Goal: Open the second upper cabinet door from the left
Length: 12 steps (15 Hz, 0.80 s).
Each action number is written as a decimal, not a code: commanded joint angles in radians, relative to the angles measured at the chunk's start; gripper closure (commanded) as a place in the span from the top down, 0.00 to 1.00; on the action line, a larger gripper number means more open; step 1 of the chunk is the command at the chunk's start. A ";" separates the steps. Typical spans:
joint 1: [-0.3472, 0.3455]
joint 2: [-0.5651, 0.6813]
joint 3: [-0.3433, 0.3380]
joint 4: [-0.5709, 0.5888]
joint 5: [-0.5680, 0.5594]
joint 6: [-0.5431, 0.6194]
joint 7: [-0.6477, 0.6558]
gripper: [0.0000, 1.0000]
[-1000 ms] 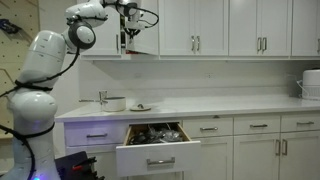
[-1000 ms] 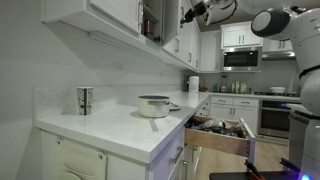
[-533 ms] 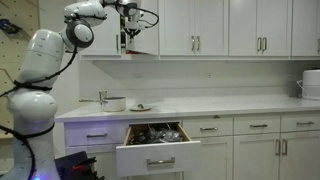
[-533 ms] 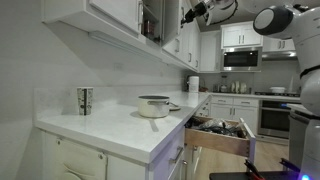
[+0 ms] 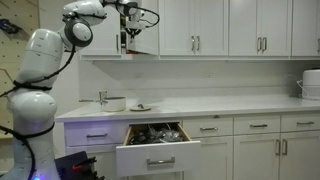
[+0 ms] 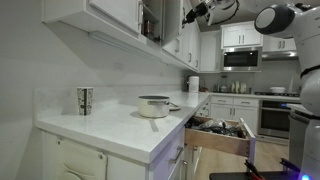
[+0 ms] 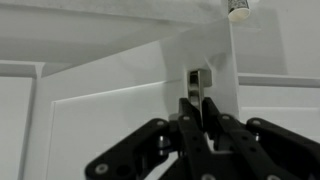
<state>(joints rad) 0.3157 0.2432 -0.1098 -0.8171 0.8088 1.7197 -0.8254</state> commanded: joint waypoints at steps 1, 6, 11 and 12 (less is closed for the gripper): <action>-0.034 -0.023 -0.031 -0.027 0.016 0.106 0.013 0.04; -0.056 -0.042 -0.067 -0.054 0.009 0.125 0.012 0.04; -0.048 -0.024 -0.100 -0.052 -0.021 0.358 0.035 0.62; -0.039 -0.028 -0.105 -0.061 -0.038 0.406 0.039 0.71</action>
<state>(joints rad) 0.2463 0.2148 -0.2066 -0.8628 0.8016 1.9590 -0.8193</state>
